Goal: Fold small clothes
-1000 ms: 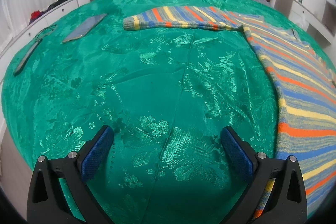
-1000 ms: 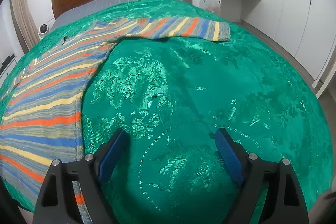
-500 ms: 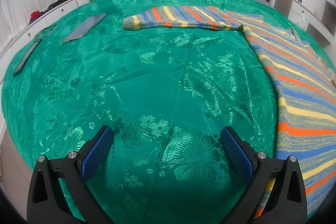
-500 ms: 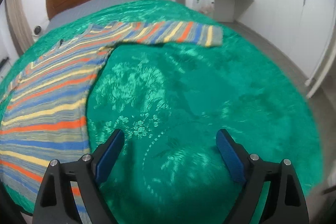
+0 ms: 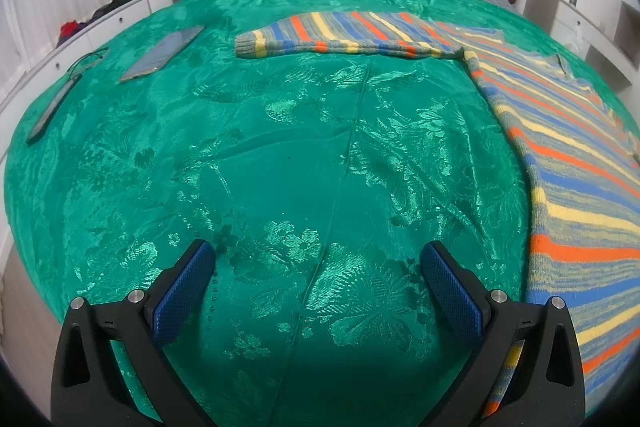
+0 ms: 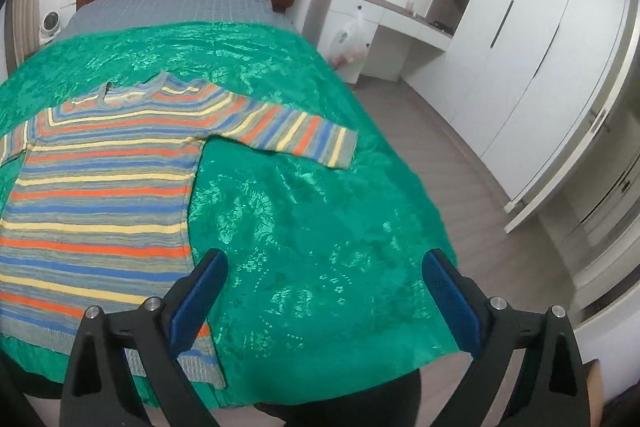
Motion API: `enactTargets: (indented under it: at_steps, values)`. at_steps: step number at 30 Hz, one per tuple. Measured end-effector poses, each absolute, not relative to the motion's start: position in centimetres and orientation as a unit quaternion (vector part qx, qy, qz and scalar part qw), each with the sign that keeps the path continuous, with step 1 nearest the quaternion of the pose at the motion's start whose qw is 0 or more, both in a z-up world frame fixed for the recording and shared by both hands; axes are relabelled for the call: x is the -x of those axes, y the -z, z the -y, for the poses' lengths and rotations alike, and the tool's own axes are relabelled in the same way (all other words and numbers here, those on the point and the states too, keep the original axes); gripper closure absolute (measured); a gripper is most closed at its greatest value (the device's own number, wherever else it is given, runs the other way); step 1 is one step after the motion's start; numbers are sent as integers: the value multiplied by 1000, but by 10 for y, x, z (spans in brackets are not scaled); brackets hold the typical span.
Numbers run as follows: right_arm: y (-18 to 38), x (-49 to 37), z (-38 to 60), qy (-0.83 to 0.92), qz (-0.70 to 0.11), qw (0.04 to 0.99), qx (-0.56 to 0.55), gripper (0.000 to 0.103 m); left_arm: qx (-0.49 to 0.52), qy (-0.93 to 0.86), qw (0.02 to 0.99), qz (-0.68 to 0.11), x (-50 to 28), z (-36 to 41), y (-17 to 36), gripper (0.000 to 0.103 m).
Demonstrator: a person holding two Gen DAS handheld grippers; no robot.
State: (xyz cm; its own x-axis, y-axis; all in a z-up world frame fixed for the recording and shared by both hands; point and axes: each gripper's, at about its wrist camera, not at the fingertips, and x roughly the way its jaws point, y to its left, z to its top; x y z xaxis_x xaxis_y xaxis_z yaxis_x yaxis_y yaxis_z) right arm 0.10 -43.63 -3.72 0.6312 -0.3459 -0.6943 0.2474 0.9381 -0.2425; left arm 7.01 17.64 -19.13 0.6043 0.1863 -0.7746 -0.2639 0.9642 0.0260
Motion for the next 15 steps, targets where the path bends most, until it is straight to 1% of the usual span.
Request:
enactTargets:
  at_steps: [5, 15]
  values:
    - [19, 4, 422, 171, -386, 901, 94, 6, 46, -126, 894, -427, -70, -176, 191, 0]
    - [4, 7, 412, 176, -384, 899, 112, 6, 46, -126, 895, -426, -70, -176, 191, 0]
